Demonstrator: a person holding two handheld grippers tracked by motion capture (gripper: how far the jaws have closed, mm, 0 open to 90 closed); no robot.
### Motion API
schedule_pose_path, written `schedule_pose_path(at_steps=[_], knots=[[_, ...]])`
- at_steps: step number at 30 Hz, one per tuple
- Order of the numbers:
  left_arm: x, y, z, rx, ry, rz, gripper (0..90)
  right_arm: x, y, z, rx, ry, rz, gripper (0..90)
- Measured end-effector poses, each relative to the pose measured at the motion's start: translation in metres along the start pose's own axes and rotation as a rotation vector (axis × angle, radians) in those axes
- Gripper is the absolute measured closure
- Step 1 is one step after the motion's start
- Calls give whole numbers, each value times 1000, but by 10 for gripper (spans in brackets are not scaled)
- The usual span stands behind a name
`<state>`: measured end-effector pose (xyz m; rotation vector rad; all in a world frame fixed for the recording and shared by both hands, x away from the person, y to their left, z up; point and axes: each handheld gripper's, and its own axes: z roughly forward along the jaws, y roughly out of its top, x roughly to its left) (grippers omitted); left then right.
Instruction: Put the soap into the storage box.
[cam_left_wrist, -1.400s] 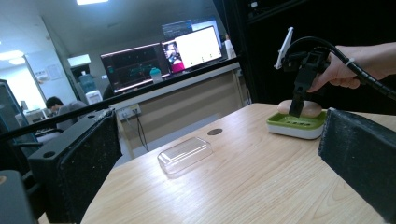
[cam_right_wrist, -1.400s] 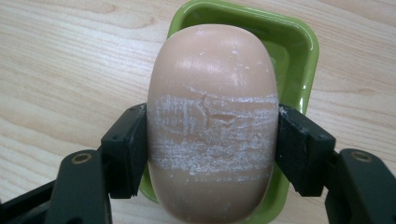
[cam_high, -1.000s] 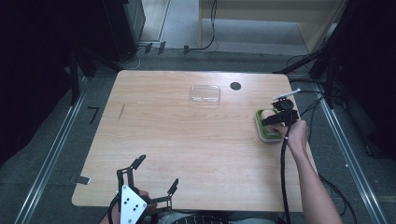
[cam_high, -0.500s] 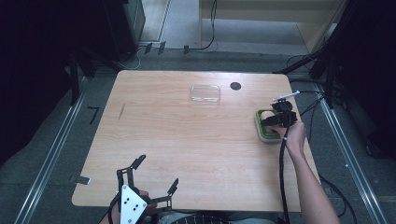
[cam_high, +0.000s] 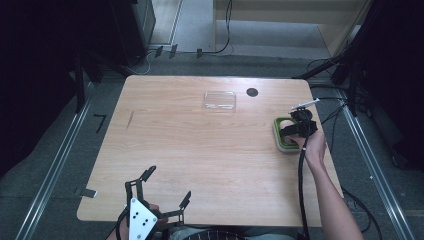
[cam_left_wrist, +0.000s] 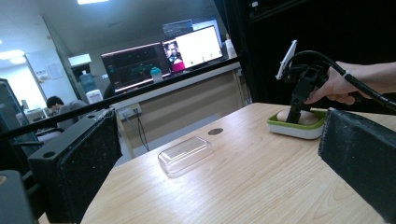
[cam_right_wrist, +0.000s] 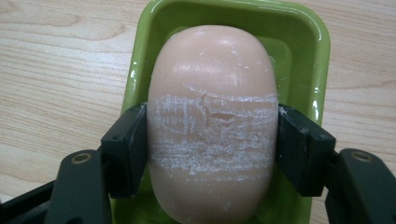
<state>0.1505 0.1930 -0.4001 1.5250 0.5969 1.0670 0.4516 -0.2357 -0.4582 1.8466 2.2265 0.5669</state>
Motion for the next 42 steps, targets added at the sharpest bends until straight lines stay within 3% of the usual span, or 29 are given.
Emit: schedule_pose_path(at_steps=[30, 42], knots=[[0, 0, -1, 0, 2, 0, 0, 6, 3, 1, 26, -37, -18, 320], [0, 0, -1, -5, 2, -3, 0, 9, 4, -12, 64, -35, -53, 198]])
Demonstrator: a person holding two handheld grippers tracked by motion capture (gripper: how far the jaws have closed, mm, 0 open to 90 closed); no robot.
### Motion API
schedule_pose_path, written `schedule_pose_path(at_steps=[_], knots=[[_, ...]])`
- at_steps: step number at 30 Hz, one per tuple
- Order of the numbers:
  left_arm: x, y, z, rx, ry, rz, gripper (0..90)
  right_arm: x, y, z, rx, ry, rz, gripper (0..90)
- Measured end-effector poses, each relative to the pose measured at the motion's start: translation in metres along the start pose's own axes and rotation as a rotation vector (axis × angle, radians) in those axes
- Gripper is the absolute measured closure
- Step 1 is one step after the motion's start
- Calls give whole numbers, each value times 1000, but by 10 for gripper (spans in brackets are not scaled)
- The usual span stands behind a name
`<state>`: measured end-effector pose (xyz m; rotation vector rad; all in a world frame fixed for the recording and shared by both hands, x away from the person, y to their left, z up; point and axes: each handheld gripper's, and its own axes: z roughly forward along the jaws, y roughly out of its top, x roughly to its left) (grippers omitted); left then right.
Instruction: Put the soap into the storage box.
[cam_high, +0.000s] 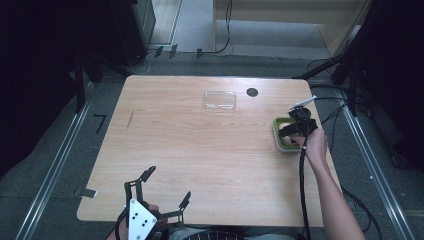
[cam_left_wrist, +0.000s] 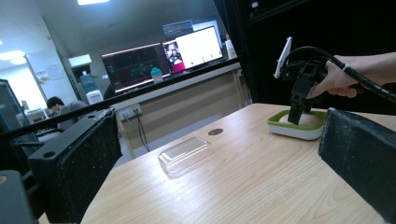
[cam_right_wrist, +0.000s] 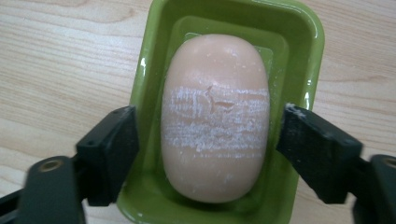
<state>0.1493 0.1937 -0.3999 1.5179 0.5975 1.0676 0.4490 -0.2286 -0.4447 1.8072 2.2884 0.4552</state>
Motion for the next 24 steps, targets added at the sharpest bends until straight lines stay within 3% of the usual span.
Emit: schedule_pose_path(at_steps=[3, 15, 24], knots=[[0, 0, 0, 1, -1, 4, 0, 2, 0, -3, 12, 5, -11, 144], [0, 0, 0, 3, -4, 7, 0, 8, -6, -26, 60, 28, -74, 67], [-1, 0, 0, 3, -4, 7, 0, 15, -15, -38, 90, 38, -129, 61]])
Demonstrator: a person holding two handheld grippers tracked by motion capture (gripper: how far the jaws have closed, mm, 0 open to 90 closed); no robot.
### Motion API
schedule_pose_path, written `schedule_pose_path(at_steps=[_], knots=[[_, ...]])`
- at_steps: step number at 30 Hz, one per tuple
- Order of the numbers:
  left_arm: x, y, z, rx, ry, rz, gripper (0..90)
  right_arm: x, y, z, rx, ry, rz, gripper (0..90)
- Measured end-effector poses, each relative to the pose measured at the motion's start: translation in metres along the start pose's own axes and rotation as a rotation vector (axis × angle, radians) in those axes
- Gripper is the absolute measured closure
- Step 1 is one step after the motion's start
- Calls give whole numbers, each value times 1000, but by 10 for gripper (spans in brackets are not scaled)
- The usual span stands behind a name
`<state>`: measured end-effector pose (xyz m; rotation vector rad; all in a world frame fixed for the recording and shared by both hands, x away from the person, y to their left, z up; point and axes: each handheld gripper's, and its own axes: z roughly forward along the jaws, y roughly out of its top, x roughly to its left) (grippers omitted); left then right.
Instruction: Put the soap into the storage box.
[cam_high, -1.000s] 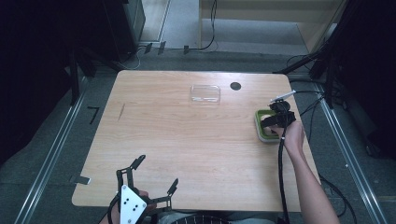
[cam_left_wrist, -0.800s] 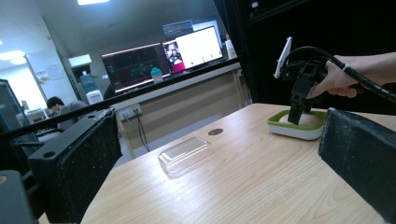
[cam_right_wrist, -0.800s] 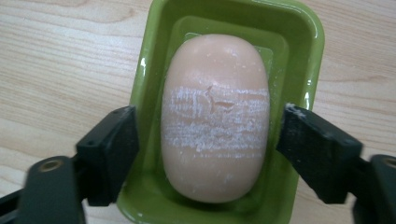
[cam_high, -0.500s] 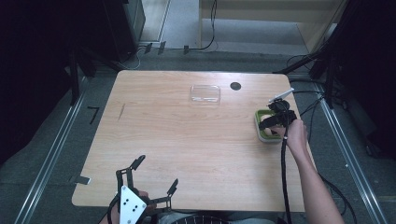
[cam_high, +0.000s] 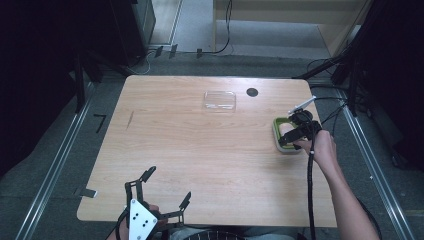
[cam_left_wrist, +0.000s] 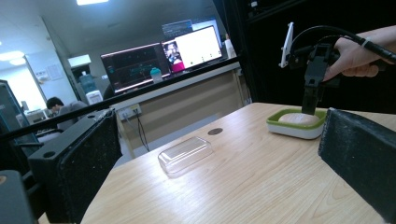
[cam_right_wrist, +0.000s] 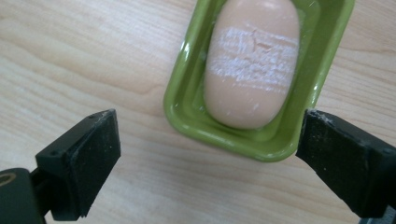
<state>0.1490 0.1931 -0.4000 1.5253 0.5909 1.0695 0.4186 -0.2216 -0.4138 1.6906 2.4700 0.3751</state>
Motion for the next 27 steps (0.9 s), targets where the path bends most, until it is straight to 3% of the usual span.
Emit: schedule_pose_path(at_steps=[12, 27], knots=[[0, 0, 0, 0, 2, -1, 0, 17, -17, -13, 37, -5, -82, 22], [0, 0, 0, 1, 0, 2, 0, 30, -47, -26, 81, -23, -146, 0]])
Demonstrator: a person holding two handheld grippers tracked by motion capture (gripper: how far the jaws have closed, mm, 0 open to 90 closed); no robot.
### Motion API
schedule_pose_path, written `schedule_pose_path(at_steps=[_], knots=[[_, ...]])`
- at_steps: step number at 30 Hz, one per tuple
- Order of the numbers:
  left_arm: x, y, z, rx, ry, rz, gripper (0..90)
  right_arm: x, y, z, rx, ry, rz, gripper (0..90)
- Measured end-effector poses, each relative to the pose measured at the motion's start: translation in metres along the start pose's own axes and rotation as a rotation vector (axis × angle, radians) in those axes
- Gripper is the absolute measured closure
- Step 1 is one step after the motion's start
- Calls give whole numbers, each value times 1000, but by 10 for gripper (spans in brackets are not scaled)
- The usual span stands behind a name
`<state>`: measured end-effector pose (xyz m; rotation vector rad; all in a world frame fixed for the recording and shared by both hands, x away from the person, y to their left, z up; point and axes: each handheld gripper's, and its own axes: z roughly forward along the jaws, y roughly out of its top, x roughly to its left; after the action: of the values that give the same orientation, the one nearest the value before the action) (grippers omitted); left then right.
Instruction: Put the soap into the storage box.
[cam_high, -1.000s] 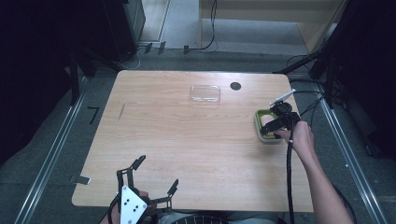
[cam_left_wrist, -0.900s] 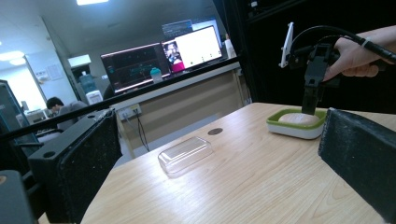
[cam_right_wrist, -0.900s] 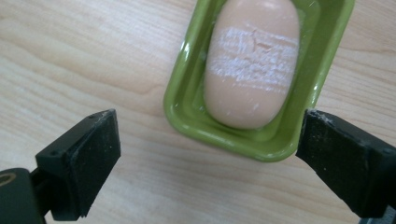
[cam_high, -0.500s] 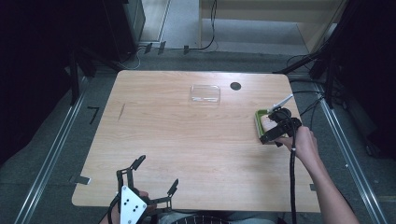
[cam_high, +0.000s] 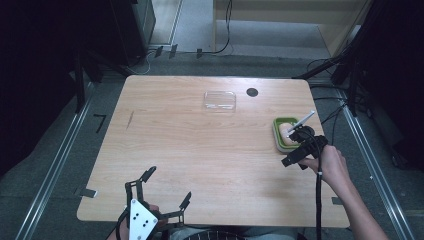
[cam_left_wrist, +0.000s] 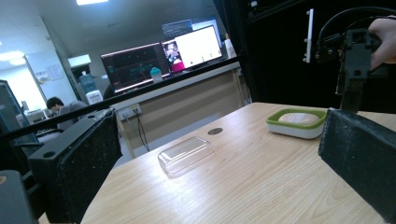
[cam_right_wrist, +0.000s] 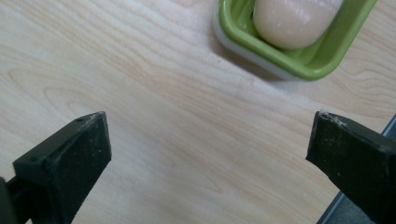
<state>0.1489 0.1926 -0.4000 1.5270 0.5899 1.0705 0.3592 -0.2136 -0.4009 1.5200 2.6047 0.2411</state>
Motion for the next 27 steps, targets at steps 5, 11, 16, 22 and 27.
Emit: schedule_pose_path(at_steps=[5, 11, 16, 22, 27], knots=[[0, 0, 0, 0, -1, 1, 0, 5, -11, 0, 17, -4, -19, 0], [0, 0, 0, 0, -1, 0, 0, 9, -25, 5, 41, -4, -32, 0], [-1, 0, 0, 0, -2, 1, 0, 15, -39, 13, 71, -5, -51, 0], [-1, 0, 0, -1, -3, 1, 0, 21, -52, 23, 111, -4, -67, 0], [-1, 0, 1, 0, -6, 5, 0, 25, -63, 33, 123, 3, -85, 0]])
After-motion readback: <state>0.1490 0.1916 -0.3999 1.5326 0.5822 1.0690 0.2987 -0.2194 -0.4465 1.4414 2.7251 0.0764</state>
